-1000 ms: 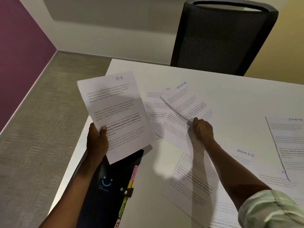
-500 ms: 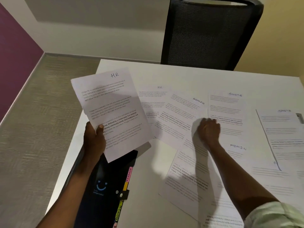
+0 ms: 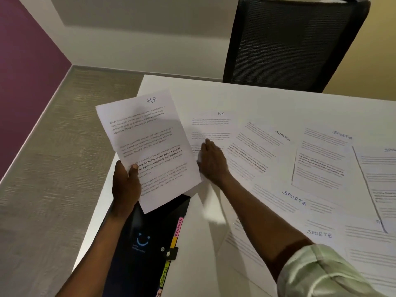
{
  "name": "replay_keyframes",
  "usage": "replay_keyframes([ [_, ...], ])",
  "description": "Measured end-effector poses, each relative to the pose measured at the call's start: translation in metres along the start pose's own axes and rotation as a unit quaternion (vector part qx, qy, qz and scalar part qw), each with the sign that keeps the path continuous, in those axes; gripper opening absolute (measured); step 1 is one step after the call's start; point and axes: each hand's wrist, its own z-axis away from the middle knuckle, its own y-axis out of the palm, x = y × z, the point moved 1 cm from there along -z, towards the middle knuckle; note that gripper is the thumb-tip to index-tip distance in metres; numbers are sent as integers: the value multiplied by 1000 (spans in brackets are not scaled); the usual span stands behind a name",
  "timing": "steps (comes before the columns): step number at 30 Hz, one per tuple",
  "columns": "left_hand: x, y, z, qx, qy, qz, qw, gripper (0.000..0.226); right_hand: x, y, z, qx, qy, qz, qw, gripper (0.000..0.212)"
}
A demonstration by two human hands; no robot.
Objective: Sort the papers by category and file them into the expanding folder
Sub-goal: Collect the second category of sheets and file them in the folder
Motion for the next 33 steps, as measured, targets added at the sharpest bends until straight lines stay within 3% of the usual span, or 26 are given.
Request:
replay_keyframes([
  [5, 7, -16, -4, -6, 19, -20, 1000, 36, 14, 18, -11, 46, 41, 36, 997, 83],
  [6, 10, -19, -5, -11, 14, -24, 1000, 35, 15, 19, -13, 28, 45, 31, 998, 76],
  [10, 17, -31, -7, -34, 3, -33, 999, 33, 15, 14, -21, -67, 80, -23, 994, 13],
  [12, 18, -34, -8, -35, -6, -45, 998, 30, 11, 7, -28, -67, 140, -124, 980, 9],
  [17, 12, -38, -3, -49, -36, -72, 996, 22, 10, -32, -36, -87, 240, -397, 882, 26],
  [20, -2, -39, 3, -50, -43, -70, 995, 23, 13, -63, -17, -120, 293, -551, 772, 17],
  [21, -6, -40, 5, -47, -41, -73, 995, 23, 13, -74, -9, -132, 290, -573, 755, 16],
  [22, -9, -40, 7, -41, -39, -74, 996, 23, 14, -86, 0, -145, 273, -570, 761, 19],
  [24, -16, -40, 12, -24, -31, -70, 997, 22, 21, -111, 20, -168, 208, -524, 808, 24],
  [29, -35, -32, 38, 9, -35, -21, 999, 22, 71, -151, 88, -205, -65, -307, 927, 21],
  [31, -43, -24, 57, 41, -49, 43, 997, 19, 90, -144, 111, -227, -148, -191, 943, 18],
  [33, -52, -14, 81, 90, -79, 113, 986, 17, 99, -127, 136, -273, -195, -104, 936, 17],
])
